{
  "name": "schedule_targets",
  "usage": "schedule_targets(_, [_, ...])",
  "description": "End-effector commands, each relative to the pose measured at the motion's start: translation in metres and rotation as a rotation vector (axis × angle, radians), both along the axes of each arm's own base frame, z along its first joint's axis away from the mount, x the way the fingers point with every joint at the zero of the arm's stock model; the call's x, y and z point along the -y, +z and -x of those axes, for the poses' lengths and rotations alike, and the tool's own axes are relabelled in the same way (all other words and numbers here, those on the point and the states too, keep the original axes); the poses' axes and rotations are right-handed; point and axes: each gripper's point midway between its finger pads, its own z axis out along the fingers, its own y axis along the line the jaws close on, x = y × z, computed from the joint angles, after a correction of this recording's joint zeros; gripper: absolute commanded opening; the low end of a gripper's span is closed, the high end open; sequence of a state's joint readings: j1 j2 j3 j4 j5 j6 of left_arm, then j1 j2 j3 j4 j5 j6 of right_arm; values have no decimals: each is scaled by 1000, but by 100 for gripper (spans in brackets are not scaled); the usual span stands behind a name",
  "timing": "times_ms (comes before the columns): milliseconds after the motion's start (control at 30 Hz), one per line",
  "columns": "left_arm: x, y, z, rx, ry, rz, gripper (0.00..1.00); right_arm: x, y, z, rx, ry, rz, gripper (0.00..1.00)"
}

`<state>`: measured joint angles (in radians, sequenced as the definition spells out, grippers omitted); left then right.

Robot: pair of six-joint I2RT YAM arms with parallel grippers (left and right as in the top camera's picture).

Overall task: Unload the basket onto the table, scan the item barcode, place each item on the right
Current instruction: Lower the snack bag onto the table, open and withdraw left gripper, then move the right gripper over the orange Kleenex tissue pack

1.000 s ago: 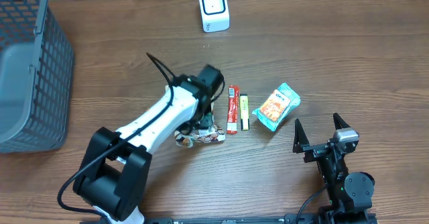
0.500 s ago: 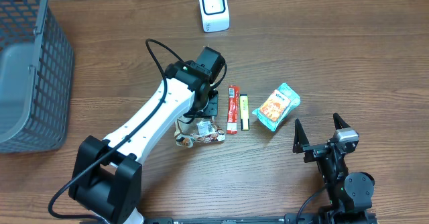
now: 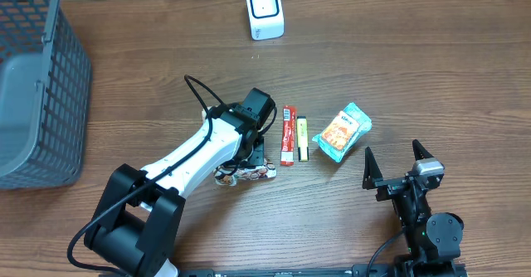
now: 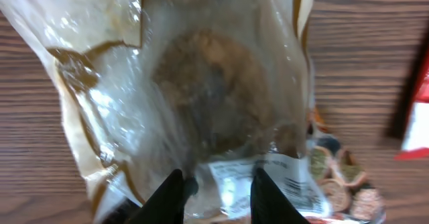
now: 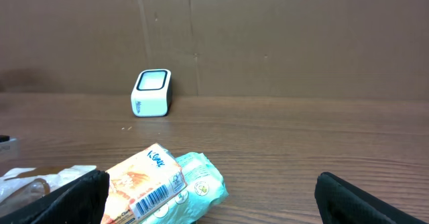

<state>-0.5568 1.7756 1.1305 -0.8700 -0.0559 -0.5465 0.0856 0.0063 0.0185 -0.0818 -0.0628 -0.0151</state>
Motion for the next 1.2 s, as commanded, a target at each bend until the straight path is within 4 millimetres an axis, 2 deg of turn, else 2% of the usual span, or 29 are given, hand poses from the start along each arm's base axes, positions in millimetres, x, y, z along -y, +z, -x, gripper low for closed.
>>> schedule_targets(0, [-14,-5,3,6,-25,-79,25,2,-4,-1,-3,-12,3,100])
schedule_targets(133, [-15,8,-11,47,-16,-93,25,2,-4,-1,-3,-12,3,100])
schedule_targets(200, [-14,21,-20,66,-11,-95,26,2,-4,-1,-3,-12,3,100])
schedule_targets(367, [-23,70,-51,139,34,-117,30,2,-4,-1,-3,-12,3,100])
schedule_targets(500, [-39,112,-78,208,82,-104,37,2,-4,-1,-3,-12,3,100])
schedule_targets(633, [-66,136,-102,266,158,-87,50,2,-4,-1,-3,-12,3,100])
schedule_targets(700, [-84,140,-111,280,210,-83,59,2,-4,-1,-3,-12,3,100])
schedule_targets(800, [-114,140,-116,279,288,-94,79,2,-4,-1,-3,-12,3,100])
schedule_targets(900, [-137,140,-119,282,345,-101,91,2,-4,-1,-3,-12,3,100])
schedule_targets(933, [-144,140,-122,290,363,-103,100,2,-4,-1,-3,-12,3,100])
schedule_targets(1033, [-160,141,-124,297,406,-108,100,2,-4,-1,-3,-12,3,100])
schedule_targets(1167, [-172,141,-124,293,436,-111,100,2,-4,-1,-3,-12,3,100])
